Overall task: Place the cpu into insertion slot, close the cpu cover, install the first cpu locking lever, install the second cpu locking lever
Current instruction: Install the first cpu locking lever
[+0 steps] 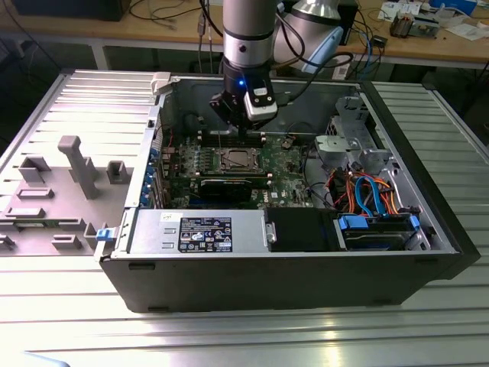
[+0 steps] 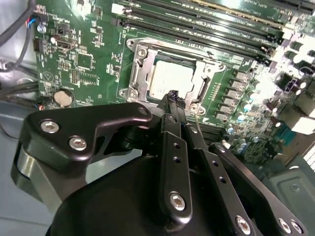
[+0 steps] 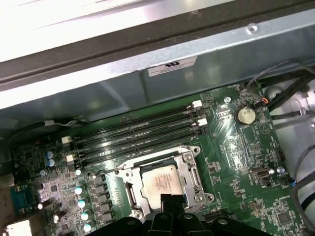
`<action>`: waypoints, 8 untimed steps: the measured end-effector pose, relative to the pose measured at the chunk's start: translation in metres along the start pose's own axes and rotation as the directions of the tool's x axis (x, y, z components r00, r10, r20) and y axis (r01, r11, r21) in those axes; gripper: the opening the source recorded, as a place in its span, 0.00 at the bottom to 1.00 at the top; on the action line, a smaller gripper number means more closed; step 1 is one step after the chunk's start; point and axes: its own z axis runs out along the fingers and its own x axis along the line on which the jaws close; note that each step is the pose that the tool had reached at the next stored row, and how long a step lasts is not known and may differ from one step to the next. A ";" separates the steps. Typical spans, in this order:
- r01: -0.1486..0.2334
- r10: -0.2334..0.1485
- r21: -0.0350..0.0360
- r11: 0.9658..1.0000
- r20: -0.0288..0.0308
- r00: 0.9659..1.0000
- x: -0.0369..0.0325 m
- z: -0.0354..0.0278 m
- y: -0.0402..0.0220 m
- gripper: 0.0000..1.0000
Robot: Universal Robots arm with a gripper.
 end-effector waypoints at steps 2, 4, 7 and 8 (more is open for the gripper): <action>0.030 -0.030 0.000 1.000 -0.002 1.000 0.0000 0.0006 0.0000 0.11; 0.075 -0.075 -0.001 0.997 -0.004 0.997 0.0000 0.0016 -0.0001 0.11; 0.115 -0.115 -0.002 0.993 -0.006 0.993 0.0000 0.0025 -0.0001 0.11; 0.133 -0.133 -0.002 0.991 -0.007 0.991 0.0001 0.0028 -0.0001 0.11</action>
